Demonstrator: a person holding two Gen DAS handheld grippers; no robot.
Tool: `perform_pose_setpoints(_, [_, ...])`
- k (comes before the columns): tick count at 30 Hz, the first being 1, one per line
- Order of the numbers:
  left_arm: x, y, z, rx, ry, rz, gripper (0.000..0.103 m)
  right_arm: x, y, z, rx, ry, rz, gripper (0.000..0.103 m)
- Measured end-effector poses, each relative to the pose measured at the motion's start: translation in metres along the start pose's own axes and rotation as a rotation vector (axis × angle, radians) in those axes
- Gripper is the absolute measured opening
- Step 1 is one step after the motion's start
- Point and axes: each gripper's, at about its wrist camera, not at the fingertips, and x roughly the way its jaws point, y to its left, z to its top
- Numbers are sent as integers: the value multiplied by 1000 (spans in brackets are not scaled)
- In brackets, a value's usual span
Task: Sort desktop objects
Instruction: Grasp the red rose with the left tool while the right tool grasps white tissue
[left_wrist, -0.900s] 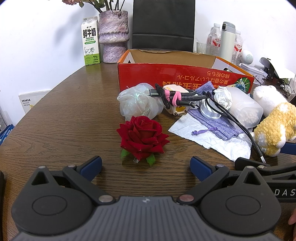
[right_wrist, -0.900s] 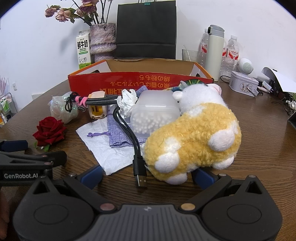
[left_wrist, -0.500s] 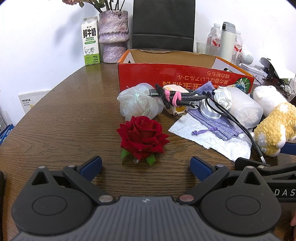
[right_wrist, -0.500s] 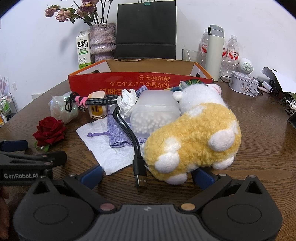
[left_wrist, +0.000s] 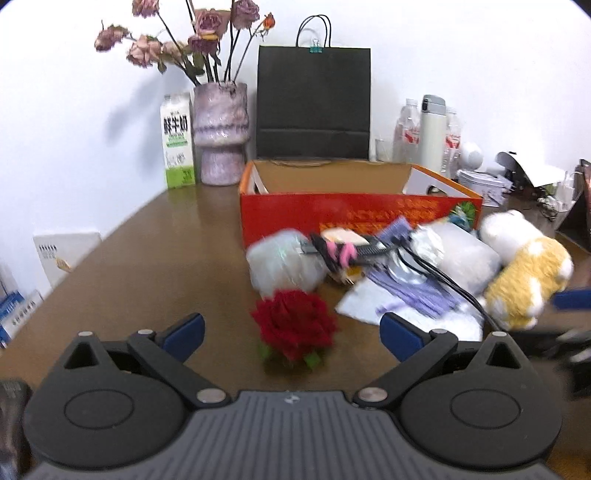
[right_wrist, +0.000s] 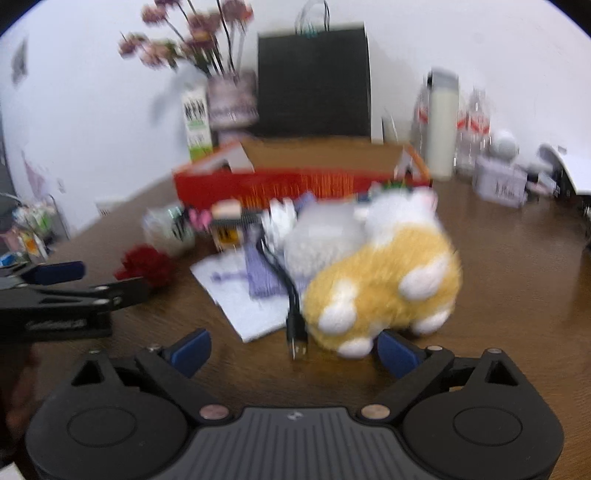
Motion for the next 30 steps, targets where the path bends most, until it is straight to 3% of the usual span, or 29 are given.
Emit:
perform_pose_setpoints(2, [12, 1, 6, -12, 18, 12, 103, -13, -2, 9, -10, -62, -17, 87])
perform_pose_setpoints(4, [23, 3, 10, -36, 45, 2, 102, -18, -8, 21, 5, -104, -34, 85])
perform_pose_setpoints(7, [30, 3, 11, -50, 68, -5, 98, -11, -8, 39, 8, -122, -31, 70])
perform_pose_setpoints(10, [33, -1, 8, -15, 74, -25, 82, 8, 5, 56, -42, -122, 5, 66])
perform_pose_setpoints(12, [37, -2, 6, -10, 103, -40, 55, 29, 11, 64, -77, -114, 8, 55])
perform_pose_setpoints(14, [39, -1, 6, -33, 126, -45, 45, 59, 14, 72, -84, -66, 5, 23])
perform_pose_setpoints(17, [27, 0, 5, -44, 100, -27, 42, 84, 19, 75, -114, -67, -39, 19])
perform_pose_setpoints(18, [22, 0, 6, -40, 87, -22, 42, 85, 22, 75, -125, -70, -50, 15])
perform_pose_setpoints(19, [17, 0, 7, -39, 75, -20, 41, 84, 24, 75, -132, -76, -47, 4])
perform_pose_setpoints(30, [-25, -3, 10, -62, 44, -71, 41, 4, 21, 59, -110, -216, -92, 3])
